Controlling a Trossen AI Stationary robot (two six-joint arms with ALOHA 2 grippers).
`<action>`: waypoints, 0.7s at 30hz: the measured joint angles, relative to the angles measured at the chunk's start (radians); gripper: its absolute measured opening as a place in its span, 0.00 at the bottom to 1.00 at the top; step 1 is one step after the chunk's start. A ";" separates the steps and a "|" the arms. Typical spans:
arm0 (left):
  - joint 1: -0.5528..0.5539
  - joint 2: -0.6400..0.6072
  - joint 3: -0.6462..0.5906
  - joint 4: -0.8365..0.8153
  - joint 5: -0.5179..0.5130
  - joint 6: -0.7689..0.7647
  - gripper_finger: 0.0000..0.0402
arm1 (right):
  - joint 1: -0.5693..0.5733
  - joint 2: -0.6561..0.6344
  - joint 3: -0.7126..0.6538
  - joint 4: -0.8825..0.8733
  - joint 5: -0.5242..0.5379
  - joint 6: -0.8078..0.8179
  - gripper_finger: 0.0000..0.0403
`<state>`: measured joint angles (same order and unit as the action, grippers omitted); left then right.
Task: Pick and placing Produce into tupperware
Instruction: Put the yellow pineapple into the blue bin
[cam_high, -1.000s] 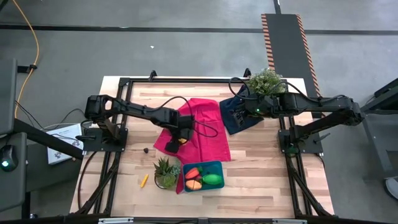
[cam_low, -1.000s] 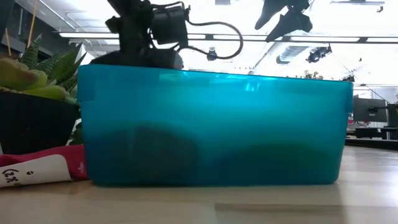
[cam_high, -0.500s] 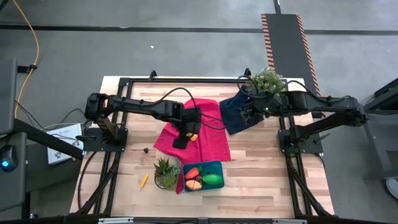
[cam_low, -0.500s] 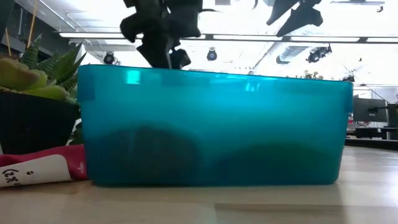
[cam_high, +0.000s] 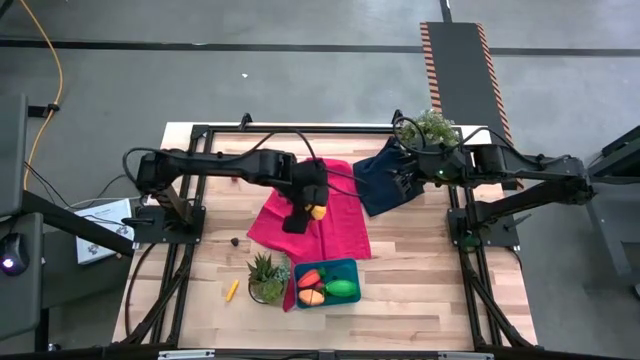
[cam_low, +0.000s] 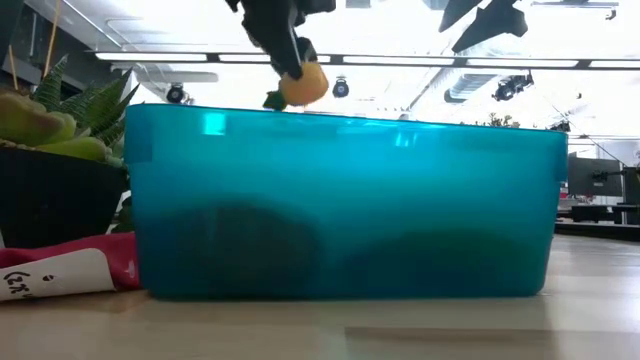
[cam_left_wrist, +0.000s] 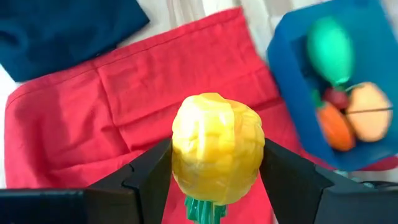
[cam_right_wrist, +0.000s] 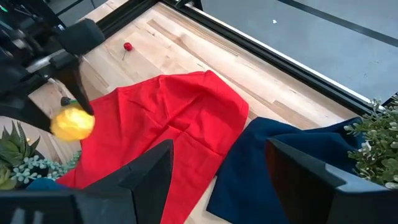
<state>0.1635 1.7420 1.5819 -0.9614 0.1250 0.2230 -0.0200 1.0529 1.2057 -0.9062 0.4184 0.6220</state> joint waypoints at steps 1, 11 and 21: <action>0.000 0.000 0.014 -0.010 0.014 -0.012 0.53 | 0.000 0.000 0.000 0.000 0.000 0.000 0.60; -0.001 0.000 0.122 -0.134 0.056 -0.022 0.53 | 0.000 0.000 0.000 0.000 0.000 0.008 0.60; 0.000 0.000 0.219 -0.269 0.055 -0.012 0.53 | 0.000 0.000 0.000 0.001 0.000 0.034 0.60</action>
<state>0.1635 1.7420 1.8008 -1.2302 0.1804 0.2114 -0.0200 1.0531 1.2057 -0.9054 0.4185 0.6559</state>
